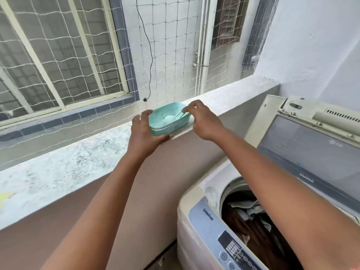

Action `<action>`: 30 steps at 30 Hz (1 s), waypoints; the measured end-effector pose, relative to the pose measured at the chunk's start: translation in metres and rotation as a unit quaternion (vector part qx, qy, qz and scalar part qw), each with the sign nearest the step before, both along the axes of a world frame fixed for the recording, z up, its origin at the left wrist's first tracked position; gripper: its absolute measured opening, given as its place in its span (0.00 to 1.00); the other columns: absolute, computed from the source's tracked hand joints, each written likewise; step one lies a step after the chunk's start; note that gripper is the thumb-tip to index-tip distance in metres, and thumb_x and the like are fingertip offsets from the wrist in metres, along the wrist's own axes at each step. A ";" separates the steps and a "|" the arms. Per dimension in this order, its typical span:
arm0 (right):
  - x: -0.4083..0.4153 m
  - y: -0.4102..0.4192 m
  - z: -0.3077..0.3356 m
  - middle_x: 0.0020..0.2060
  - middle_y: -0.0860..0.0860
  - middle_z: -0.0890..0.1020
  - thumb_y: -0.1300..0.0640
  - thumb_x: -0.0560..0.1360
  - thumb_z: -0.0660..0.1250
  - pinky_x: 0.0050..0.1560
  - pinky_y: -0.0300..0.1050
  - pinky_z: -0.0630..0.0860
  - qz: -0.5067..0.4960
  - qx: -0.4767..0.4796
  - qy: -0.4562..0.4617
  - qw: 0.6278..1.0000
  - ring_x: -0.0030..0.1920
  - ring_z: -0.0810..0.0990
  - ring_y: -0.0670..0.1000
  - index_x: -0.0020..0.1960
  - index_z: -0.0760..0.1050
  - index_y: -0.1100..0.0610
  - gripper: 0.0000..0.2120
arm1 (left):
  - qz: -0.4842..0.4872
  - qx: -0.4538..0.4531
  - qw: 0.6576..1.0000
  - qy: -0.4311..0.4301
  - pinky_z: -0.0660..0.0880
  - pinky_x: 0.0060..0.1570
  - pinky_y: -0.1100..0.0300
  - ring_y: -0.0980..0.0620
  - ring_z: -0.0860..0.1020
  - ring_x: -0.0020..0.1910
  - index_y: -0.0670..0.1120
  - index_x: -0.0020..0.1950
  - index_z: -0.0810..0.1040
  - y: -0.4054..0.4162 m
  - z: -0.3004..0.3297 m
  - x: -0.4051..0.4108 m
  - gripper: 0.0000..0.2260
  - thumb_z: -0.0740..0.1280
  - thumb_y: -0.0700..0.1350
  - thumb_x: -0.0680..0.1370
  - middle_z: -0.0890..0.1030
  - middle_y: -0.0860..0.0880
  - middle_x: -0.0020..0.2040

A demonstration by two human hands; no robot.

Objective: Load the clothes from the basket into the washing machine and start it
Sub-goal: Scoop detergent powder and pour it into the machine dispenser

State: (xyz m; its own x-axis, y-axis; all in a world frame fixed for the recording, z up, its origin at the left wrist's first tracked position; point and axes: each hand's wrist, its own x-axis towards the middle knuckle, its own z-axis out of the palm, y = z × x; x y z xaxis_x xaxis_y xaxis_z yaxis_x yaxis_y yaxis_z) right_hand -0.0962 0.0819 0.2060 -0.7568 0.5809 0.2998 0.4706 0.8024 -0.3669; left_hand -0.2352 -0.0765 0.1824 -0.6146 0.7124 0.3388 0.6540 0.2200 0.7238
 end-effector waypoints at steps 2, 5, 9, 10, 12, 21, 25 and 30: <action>-0.005 0.003 -0.001 0.62 0.52 0.71 0.72 0.72 0.57 0.53 0.49 0.73 -0.007 0.024 0.010 1.000 0.60 0.74 0.55 0.65 0.75 0.51 0.28 | 0.008 0.012 1.000 0.004 0.64 0.55 0.66 0.45 0.70 0.66 0.43 0.70 0.69 0.002 0.000 -0.004 0.35 0.80 0.45 0.68 0.72 0.43 0.63; -0.011 0.010 -0.002 0.57 0.52 0.73 0.73 0.73 0.58 0.43 0.46 0.69 -0.012 0.073 0.022 0.997 0.54 0.76 0.56 0.61 0.78 0.52 0.24 | 0.021 0.021 1.000 -0.009 0.62 0.53 0.67 0.47 0.70 0.66 0.43 0.70 0.68 0.003 -0.006 -0.011 0.35 0.80 0.47 0.68 0.72 0.43 0.65; -0.012 0.016 -0.003 0.54 0.49 0.76 0.74 0.71 0.60 0.41 0.47 0.70 0.002 0.135 0.019 0.991 0.51 0.76 0.55 0.55 0.79 0.52 0.23 | 0.019 0.047 0.998 -0.031 0.65 0.55 0.64 0.48 0.71 0.64 0.44 0.69 0.69 0.002 -0.011 -0.016 0.35 0.81 0.46 0.66 0.72 0.45 0.64; -0.012 0.016 -0.003 0.53 0.48 0.77 0.74 0.70 0.60 0.42 0.47 0.70 0.009 0.146 0.017 0.989 0.51 0.76 0.55 0.54 0.79 0.52 0.23 | 0.019 0.051 0.998 -0.033 0.65 0.54 0.65 0.48 0.71 0.64 0.44 0.68 0.69 0.002 -0.011 -0.016 0.35 0.81 0.46 0.66 0.72 0.45 0.63; -0.010 0.014 -0.001 0.53 0.49 0.78 0.75 0.69 0.60 0.41 0.46 0.69 0.020 0.161 0.010 0.987 0.50 0.76 0.56 0.53 0.79 0.53 0.22 | 0.018 0.060 0.998 -0.028 0.64 0.52 0.66 0.49 0.71 0.63 0.44 0.67 0.69 0.002 -0.012 -0.015 0.35 0.81 0.45 0.66 0.72 0.46 0.63; 0.004 0.012 0.012 0.48 0.50 0.80 0.70 0.72 0.69 0.40 0.50 0.75 0.074 0.189 -0.003 0.979 0.48 0.78 0.54 0.50 0.79 0.55 0.12 | -0.002 0.109 0.994 0.016 0.72 0.55 0.57 0.49 0.72 0.60 0.44 0.64 0.69 -0.004 -0.012 -0.008 0.33 0.81 0.42 0.65 0.71 0.48 0.60; 0.005 0.012 0.012 0.45 0.51 0.78 0.69 0.70 0.72 0.45 0.53 0.77 0.076 0.131 0.036 0.988 0.47 0.76 0.53 0.48 0.79 0.56 0.11 | -0.009 0.109 0.994 0.016 0.70 0.54 0.59 0.51 0.71 0.59 0.44 0.64 0.68 -0.003 -0.013 -0.008 0.32 0.80 0.42 0.65 0.70 0.50 0.59; 0.009 0.002 0.008 0.45 0.51 0.79 0.61 0.72 0.74 0.43 0.45 0.77 0.064 0.021 0.135 0.988 0.44 0.78 0.49 0.48 0.81 0.56 0.06 | -0.008 0.108 0.994 -0.004 0.66 0.47 0.67 0.54 0.70 0.57 0.45 0.64 0.68 -0.003 -0.012 -0.013 0.32 0.80 0.42 0.65 0.70 0.50 0.59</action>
State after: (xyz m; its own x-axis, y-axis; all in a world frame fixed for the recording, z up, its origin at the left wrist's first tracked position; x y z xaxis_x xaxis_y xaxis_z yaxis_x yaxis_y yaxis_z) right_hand -0.0875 0.0835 0.2139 -0.7124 0.4679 0.5231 0.2526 0.8663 -0.4309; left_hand -0.2478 -0.0791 0.1701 -0.6074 0.6324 0.4808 0.6503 0.0482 0.7581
